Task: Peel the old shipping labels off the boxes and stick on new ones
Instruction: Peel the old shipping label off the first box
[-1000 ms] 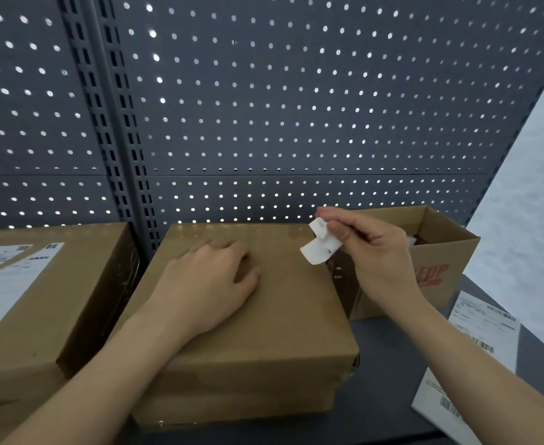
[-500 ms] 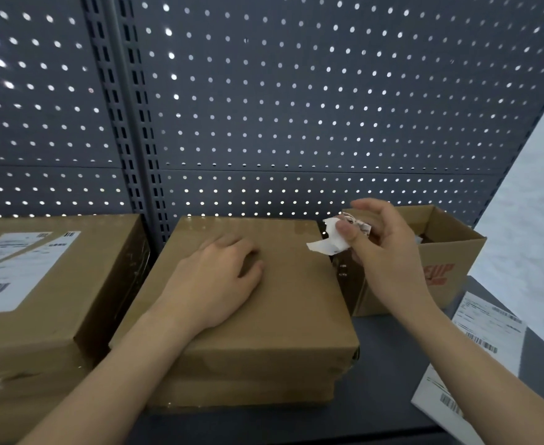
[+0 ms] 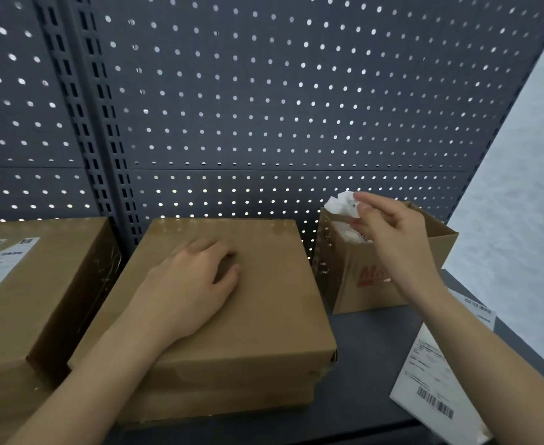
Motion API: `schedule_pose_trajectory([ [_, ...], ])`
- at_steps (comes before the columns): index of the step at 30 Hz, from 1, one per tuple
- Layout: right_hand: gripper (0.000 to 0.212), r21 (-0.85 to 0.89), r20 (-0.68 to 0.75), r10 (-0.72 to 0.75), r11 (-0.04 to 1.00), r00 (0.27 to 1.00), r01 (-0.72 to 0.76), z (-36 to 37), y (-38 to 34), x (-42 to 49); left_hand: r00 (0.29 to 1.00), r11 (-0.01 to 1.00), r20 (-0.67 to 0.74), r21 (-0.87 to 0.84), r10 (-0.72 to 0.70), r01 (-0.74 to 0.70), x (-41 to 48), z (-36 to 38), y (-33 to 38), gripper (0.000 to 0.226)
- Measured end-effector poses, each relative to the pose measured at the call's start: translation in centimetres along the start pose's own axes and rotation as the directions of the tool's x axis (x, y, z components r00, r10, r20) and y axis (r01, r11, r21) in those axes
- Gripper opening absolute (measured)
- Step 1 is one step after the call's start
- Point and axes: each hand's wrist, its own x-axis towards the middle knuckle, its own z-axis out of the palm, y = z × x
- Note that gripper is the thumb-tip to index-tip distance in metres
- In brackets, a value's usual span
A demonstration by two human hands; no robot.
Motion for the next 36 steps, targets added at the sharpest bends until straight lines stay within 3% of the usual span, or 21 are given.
schedule_pose_trajectory([
  [4,0.031,-0.166,0.021,0.003,0.986,1.0,0.001,-1.7,0.4,2.2,1.0,1.0,0.005,0.019,-0.008,0.008,0.1,0.0,0.4,0.036],
  [7,0.036,-0.195,0.094,0.108,0.977,0.99,-0.088,-2.1,0.8,3.4,1.0,1.0,0.003,0.024,-0.007,0.007,0.2,0.1,0.5,0.037],
  [11,0.021,-0.505,0.097,0.053,0.863,0.994,0.003,-1.7,1.4,3.8,1.0,0.999,0.005,0.042,-0.004,0.004,0.2,0.1,0.5,0.036],
  [19,0.011,-0.581,0.214,0.081,0.812,0.974,0.06,-1.1,2.1,4.6,1.0,0.998,0.0,0.059,-0.002,0.002,0.2,0.0,0.5,0.036],
  [22,0.021,-0.619,0.247,0.12,0.783,0.962,0.062,-1.1,2.4,5.0,1.0,0.998,0.0,0.065,-0.003,0.003,0.3,-0.1,0.5,0.036],
  [24,0.013,-0.648,0.245,0.154,0.761,0.957,0.044,-1.1,2.7,5.4,1.0,0.998,0.003,0.069,-0.004,0.004,0.4,-0.1,0.6,0.036],
  [25,0.016,-0.663,0.25,0.168,0.748,0.954,0.042,-1.1,2.8,5.6,1.0,0.998,0.002,0.07,-0.005,0.004,0.4,-0.1,0.6,0.036],
  [27,0.042,-0.689,0.247,0.214,0.725,0.945,0.016,-1.0,3.0,5.9,1.0,0.997,-0.002,0.075,-0.001,0.001,0.4,-0.2,0.6,0.036],
  [28,0.043,-0.707,0.25,0.223,0.707,0.942,0.02,-1.0,3.1,6.0,1.0,0.997,-0.002,0.079,0.0,0.0,0.4,-0.2,0.7,0.036],
  [31,0.028,-0.715,0.244,0.167,0.697,0.955,0.06,-1.1,3.1,6.1,1.0,0.996,0.003,0.09,-0.004,0.004,0.3,-0.4,0.9,0.036],
  [36,0.021,-0.593,0.187,-0.012,0.796,0.982,0.123,-2.2,1.0,4.8,0.999,0.996,-0.012,0.084,0.044,-0.043,0.2,-0.5,2.0,0.033],
])
